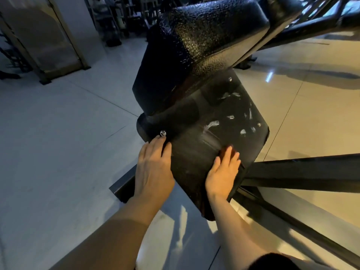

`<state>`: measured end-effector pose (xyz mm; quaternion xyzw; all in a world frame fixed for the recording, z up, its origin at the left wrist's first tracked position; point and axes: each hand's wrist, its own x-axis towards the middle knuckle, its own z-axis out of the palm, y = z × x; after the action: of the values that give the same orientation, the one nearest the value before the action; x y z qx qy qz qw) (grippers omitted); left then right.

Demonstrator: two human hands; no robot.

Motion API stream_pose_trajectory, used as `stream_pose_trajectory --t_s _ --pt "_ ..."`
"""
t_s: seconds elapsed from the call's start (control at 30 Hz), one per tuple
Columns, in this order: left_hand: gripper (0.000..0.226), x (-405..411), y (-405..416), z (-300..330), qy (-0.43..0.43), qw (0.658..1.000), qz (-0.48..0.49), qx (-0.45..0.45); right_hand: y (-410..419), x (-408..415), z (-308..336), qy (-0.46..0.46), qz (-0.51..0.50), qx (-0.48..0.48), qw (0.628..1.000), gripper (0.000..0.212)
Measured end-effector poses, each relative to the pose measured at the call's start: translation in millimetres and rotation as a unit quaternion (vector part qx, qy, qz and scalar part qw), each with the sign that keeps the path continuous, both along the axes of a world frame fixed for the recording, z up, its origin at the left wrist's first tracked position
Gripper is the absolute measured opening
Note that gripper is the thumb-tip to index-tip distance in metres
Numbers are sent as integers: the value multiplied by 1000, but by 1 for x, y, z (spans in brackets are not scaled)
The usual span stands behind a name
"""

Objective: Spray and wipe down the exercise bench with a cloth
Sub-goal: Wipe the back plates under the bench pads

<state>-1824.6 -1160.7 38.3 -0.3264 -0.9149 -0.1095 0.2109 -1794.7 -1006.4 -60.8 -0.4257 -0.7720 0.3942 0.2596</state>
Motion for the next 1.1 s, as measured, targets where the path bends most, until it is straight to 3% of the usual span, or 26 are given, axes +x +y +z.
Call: stream_pose_trajectory --t_s 0.07,0.13,0.27,0.33,0.43,0.53,0.63,0.7,0.8,0.87,1.0,1.1 --pt "60 1 2 -1 2 1000 -6 -9 -4 -2 3 2 -47 -67 997 55" --pt "54 -2 7 -3 12 1000 -9 -8 -21 -19 25 30 -26 -52 998 56" --pt "55 -8 16 4 -4 999 15 -51 -56 -52 72 130 220 85 963 55" --pt "53 -9 14 5 2 999 27 -21 -47 -51 72 129 264 136 946 54" --pt "53 -4 15 -3 5 1000 2 -6 -21 -29 40 89 194 149 966 53" --pt "50 -7 24 -6 29 999 -14 -5 2 -8 7 9 70 68 995 54" --pt "46 -8 32 -5 50 998 -30 2 -4 -16 17 39 -19 -41 998 56" --pt "40 -10 37 -7 45 998 -38 3 -20 -33 42 88 17 -32 995 57" --pt "40 -15 41 -10 43 998 -42 8 -33 -51 65 148 179 70 970 58" --pt "37 -20 40 -9 56 998 -28 17 -21 -52 60 151 232 124 953 53" --pt "41 -22 44 -8 56 998 -30 -10 18 -35 23 119 144 128 974 52" --pt "47 -25 46 -4 44 998 -42 -25 28 -24 10 73 -11 -1 997 55"
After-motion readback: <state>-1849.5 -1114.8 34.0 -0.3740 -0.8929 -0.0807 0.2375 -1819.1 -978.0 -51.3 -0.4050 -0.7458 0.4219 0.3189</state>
